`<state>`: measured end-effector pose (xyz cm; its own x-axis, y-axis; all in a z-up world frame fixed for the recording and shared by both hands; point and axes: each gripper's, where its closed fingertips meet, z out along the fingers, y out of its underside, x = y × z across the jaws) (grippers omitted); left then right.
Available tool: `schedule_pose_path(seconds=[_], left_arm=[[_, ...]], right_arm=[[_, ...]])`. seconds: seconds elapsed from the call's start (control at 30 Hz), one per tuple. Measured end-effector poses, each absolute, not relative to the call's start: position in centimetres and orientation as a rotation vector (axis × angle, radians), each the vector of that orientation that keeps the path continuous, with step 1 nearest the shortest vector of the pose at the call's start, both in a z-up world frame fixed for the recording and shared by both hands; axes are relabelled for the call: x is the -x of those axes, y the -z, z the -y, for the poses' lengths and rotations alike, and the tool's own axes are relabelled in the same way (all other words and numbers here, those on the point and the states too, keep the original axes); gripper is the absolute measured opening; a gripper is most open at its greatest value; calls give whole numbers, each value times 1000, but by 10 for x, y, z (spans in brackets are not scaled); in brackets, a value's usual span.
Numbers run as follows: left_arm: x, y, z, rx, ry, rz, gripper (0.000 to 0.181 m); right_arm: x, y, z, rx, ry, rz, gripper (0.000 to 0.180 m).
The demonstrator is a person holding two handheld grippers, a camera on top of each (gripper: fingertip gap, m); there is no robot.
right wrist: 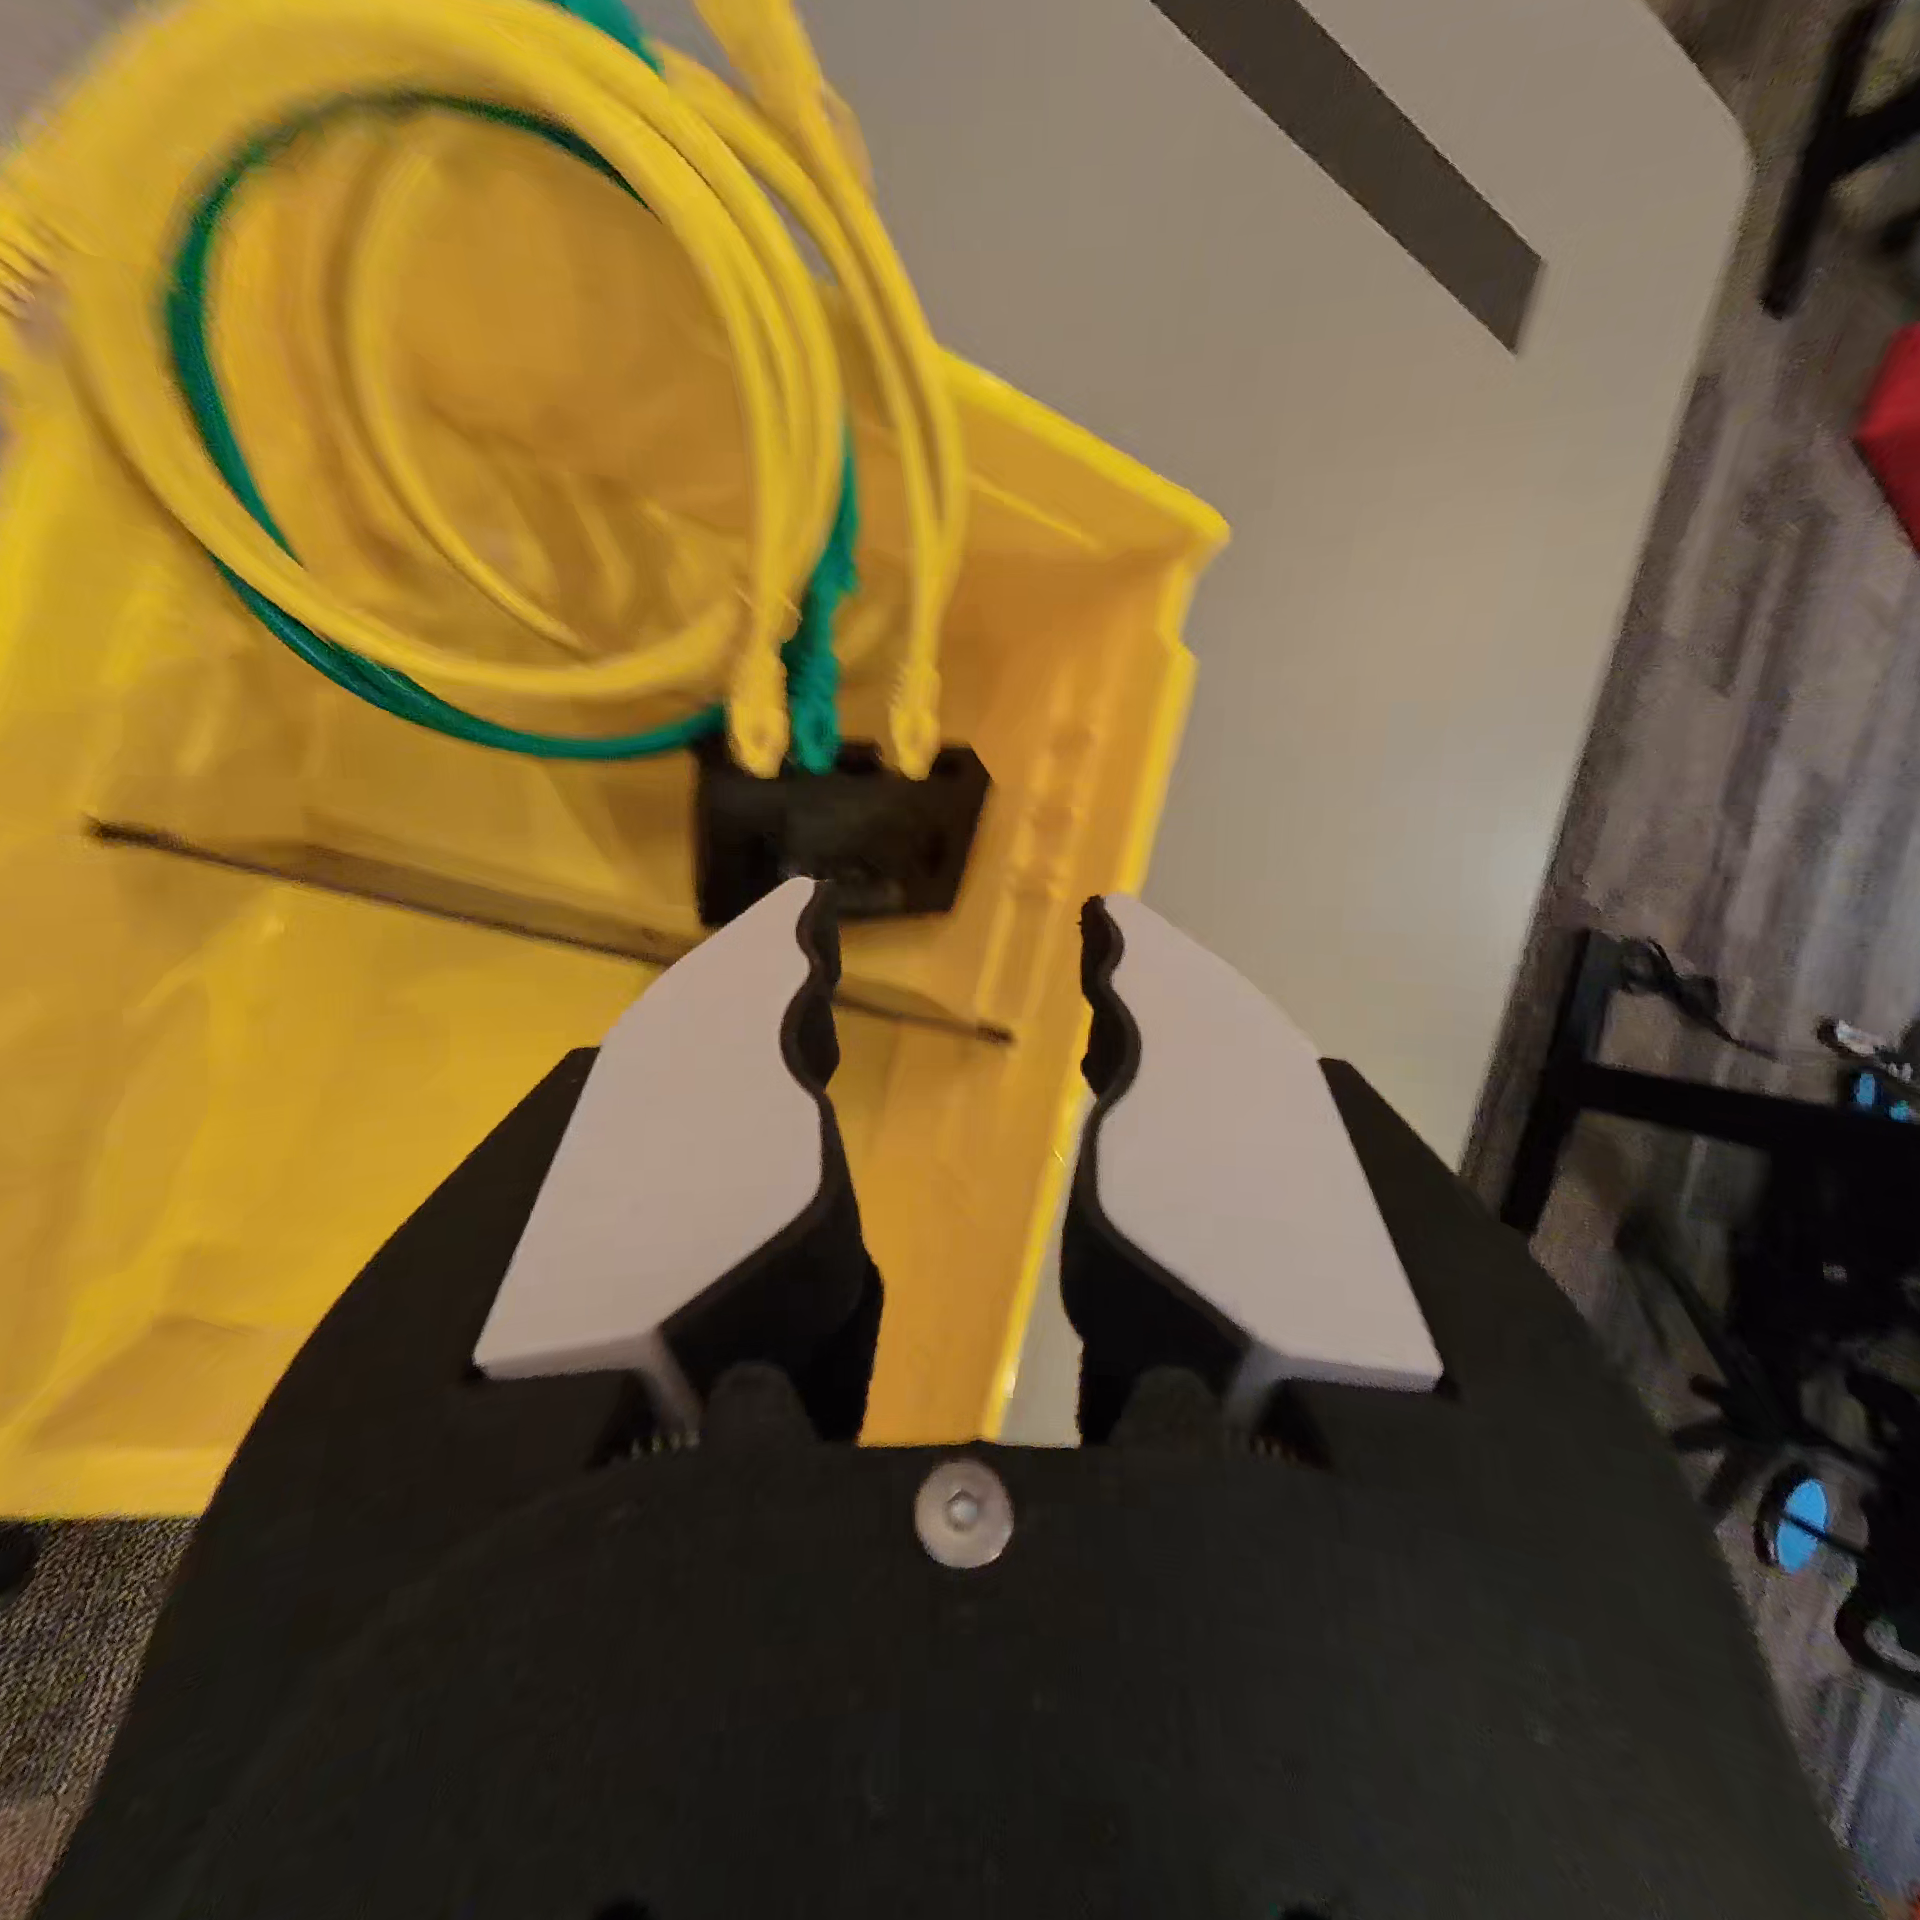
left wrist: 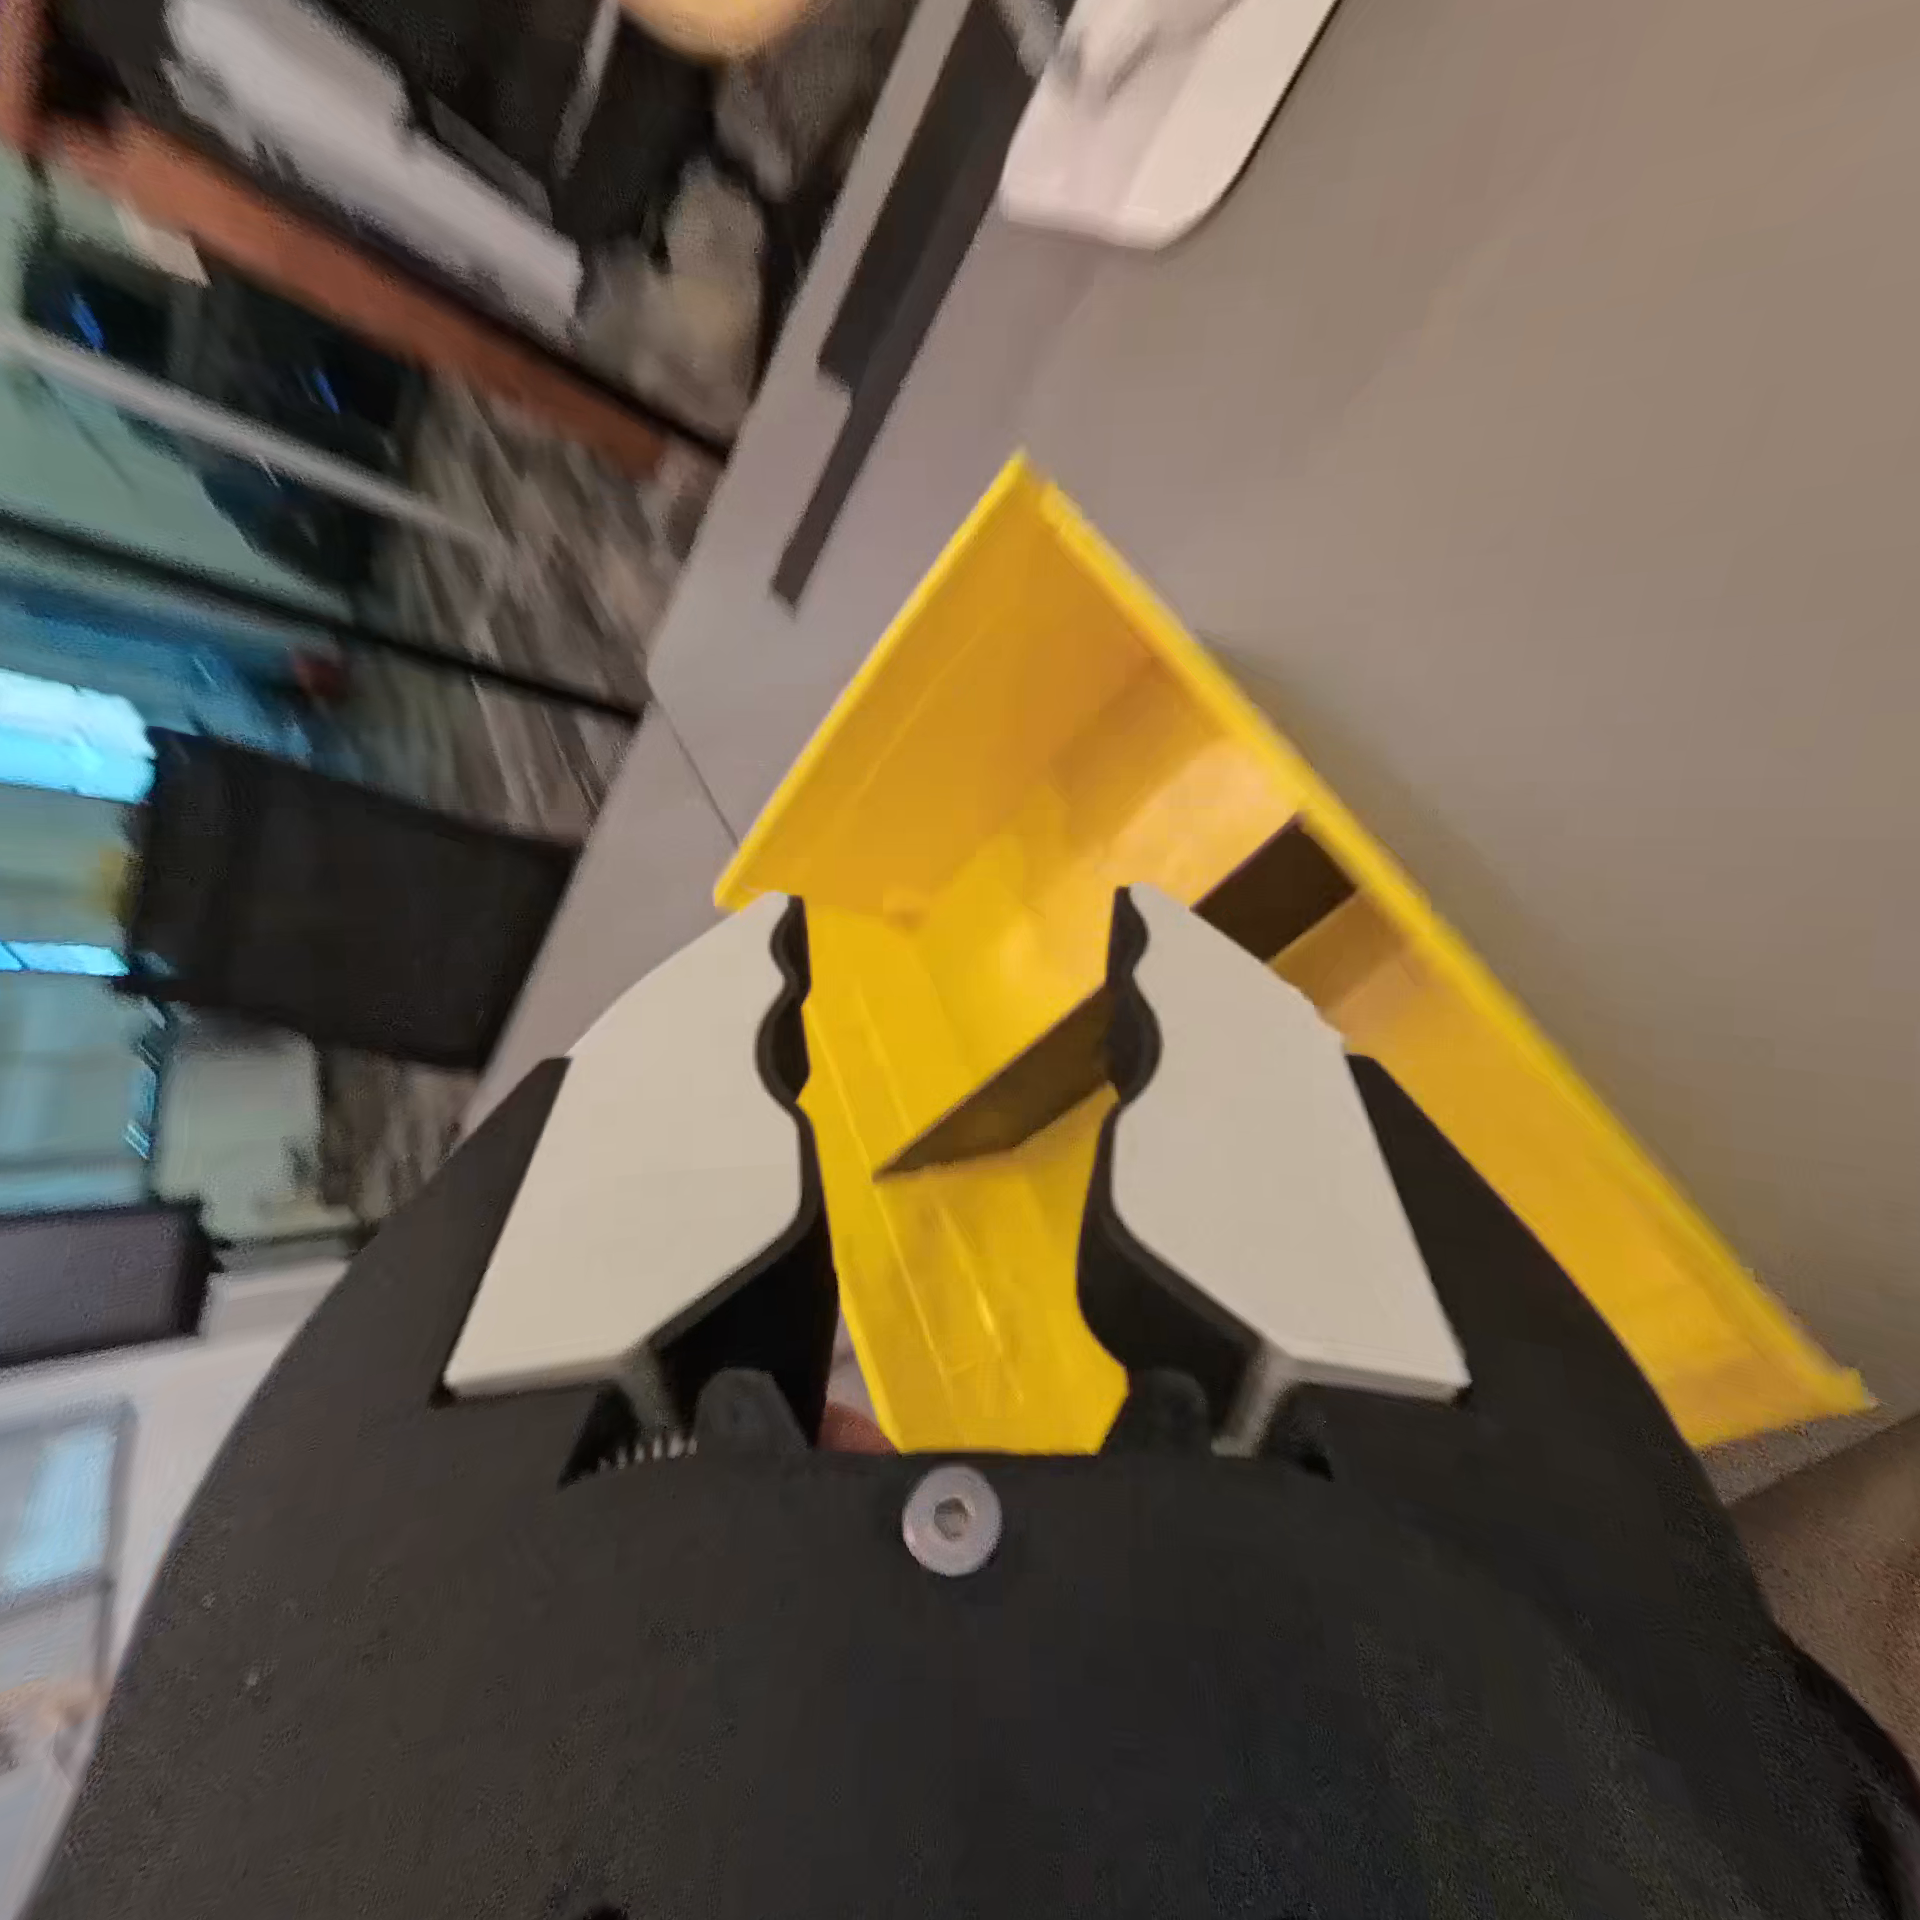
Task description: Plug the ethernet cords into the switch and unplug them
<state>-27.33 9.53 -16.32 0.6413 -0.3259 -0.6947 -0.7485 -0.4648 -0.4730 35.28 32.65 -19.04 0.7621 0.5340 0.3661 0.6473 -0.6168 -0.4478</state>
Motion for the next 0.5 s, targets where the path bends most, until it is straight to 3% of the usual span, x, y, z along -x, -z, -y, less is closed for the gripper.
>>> schedule_pose_path(seconds=[0.17, 0.23, 0.37, 0.43, 0.5], left_arm=[[377, 209, -73, 2413, -583, -520, 80], [396, 236, -60, 2542, -432, -403, 82], [416, 277, -32, 2783, -261, -308, 59], [422, 285, -29, 2805, -245, -287, 50], [421, 292, -27, 2830, -149, -289, 29]], right_arm=[[-424, 239, -284, 2636, 141, 813, 59], [-437, 268, -266, 2744, 112, 881, 52], [-422, 289, -259, 2725, -68, 983, 27], [-414, 288, -258, 2719, -149, 961, 23], [-407, 290, -261, 2714, -158, 925, 19]])
